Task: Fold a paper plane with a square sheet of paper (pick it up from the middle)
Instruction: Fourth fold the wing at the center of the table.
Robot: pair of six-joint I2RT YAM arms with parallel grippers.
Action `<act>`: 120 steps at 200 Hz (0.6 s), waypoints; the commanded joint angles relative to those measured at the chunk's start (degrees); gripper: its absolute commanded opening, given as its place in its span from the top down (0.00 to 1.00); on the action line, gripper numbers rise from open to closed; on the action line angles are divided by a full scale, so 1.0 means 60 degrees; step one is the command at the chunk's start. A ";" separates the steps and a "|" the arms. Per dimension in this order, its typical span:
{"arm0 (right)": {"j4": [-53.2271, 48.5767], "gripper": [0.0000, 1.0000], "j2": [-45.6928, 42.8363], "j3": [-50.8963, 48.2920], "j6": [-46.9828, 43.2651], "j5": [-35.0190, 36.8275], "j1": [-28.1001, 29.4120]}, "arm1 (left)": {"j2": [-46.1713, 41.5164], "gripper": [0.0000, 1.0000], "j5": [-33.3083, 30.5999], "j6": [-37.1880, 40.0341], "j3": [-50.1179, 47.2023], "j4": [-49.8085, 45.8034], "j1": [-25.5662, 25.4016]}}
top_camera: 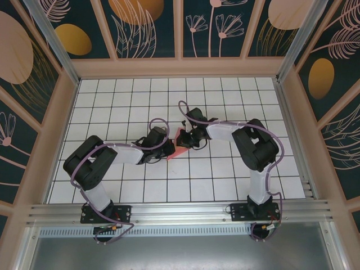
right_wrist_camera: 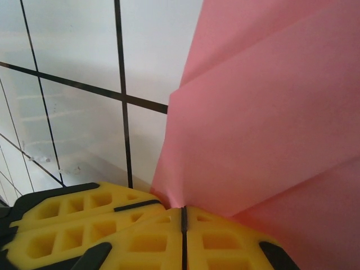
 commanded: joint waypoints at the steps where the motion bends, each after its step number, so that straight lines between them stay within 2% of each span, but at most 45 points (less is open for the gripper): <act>1: 0.0257 0.90 0.0148 -0.0075 -0.0388 -0.0068 -0.0007 | 0.0538 1.00 -0.0545 0.0016 -0.0288 -0.1738 0.0037; 76: 0.0312 0.90 0.0579 0.0222 -0.1054 0.0415 -0.0870 | 0.0577 1.00 -0.0491 0.0038 -0.0447 -0.1874 0.0041; 94: 0.0220 0.90 0.0705 0.0467 -0.1170 0.0593 -0.1379 | 0.0556 1.00 -0.0489 0.0039 -0.0450 -0.1875 0.0037; 120: 0.0370 0.90 0.0370 0.0549 -0.1319 0.0535 -0.1500 | 0.0540 1.00 -0.0488 0.0082 -0.0445 -0.1896 0.0036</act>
